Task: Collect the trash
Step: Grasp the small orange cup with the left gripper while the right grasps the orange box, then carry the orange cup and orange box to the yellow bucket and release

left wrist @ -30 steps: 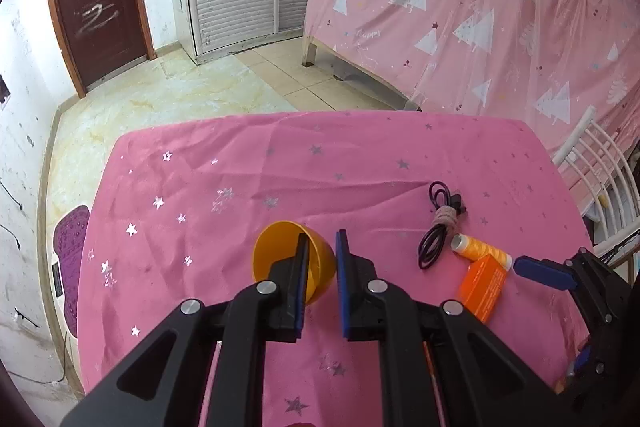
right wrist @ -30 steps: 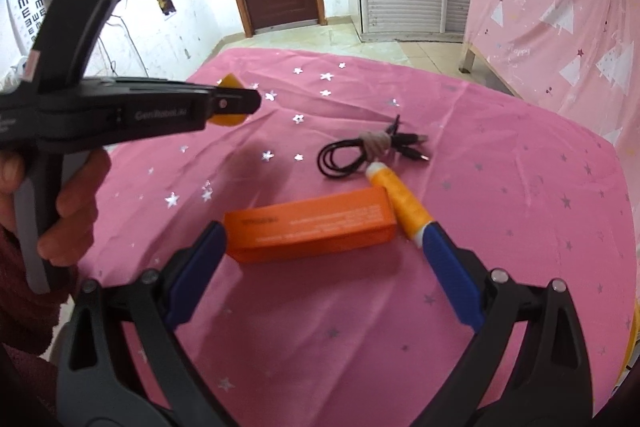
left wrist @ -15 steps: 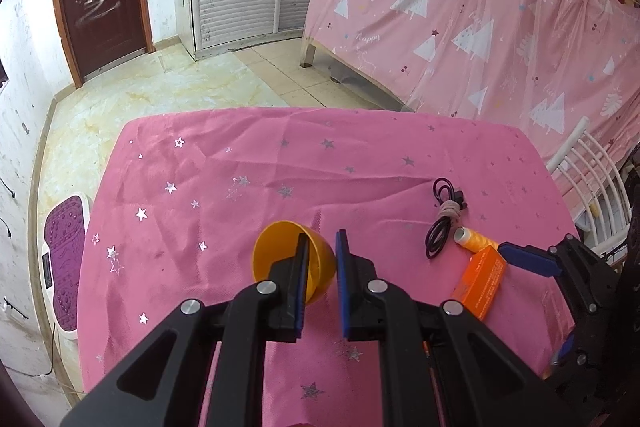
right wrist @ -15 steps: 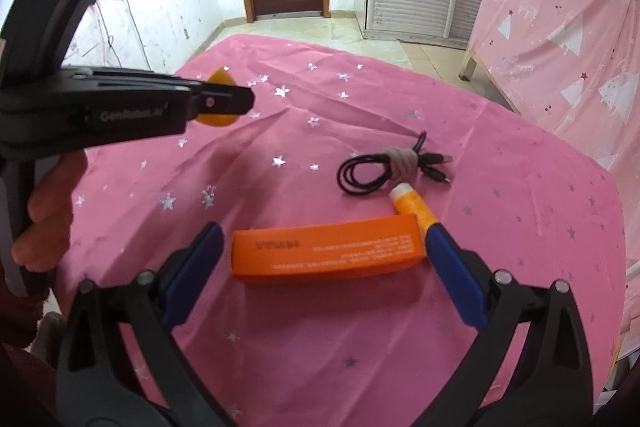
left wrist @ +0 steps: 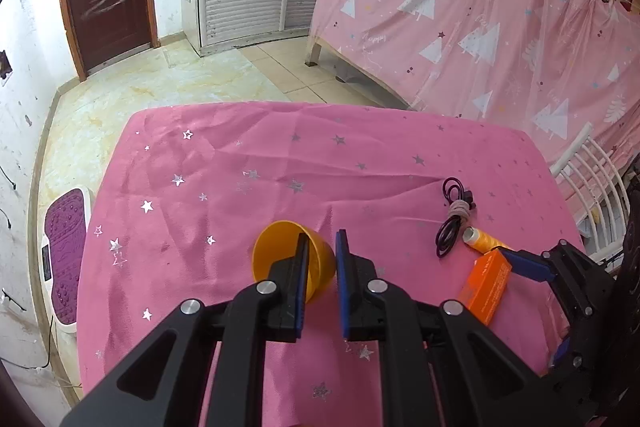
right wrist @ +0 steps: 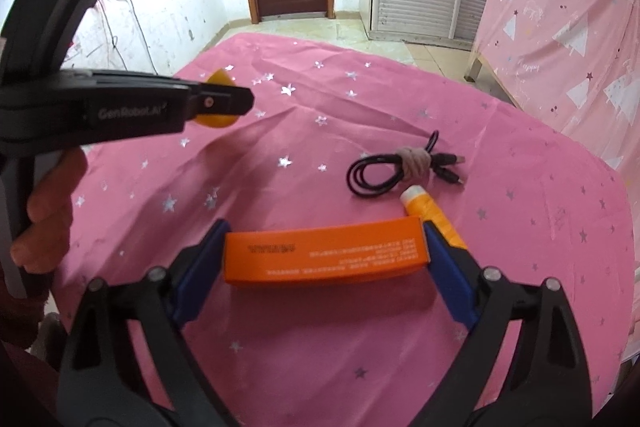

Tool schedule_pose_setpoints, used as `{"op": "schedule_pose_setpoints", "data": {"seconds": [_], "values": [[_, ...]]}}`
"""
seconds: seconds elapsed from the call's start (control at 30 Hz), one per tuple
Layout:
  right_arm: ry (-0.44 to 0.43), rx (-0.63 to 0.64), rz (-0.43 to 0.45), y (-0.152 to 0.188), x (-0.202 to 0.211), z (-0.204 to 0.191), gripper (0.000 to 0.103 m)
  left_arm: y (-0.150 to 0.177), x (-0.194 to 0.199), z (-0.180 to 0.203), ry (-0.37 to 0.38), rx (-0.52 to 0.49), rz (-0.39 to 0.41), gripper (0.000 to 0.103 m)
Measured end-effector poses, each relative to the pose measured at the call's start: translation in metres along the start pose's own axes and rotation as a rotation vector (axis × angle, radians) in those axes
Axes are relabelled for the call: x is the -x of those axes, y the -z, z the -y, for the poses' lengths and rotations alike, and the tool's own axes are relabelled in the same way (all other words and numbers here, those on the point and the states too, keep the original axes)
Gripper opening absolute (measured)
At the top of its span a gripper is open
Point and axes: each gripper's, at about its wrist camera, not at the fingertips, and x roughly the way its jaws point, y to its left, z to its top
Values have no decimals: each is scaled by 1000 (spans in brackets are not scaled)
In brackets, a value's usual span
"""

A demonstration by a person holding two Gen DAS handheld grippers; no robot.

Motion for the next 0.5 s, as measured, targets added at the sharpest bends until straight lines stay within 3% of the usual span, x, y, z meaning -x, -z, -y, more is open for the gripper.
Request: {"op": "schedule_pose_setpoints", "data": {"seconds": [0.5], "values": [[-2,-56,100,-1,37,21,90,-1,20,24,-25,-23,23,6]]}}
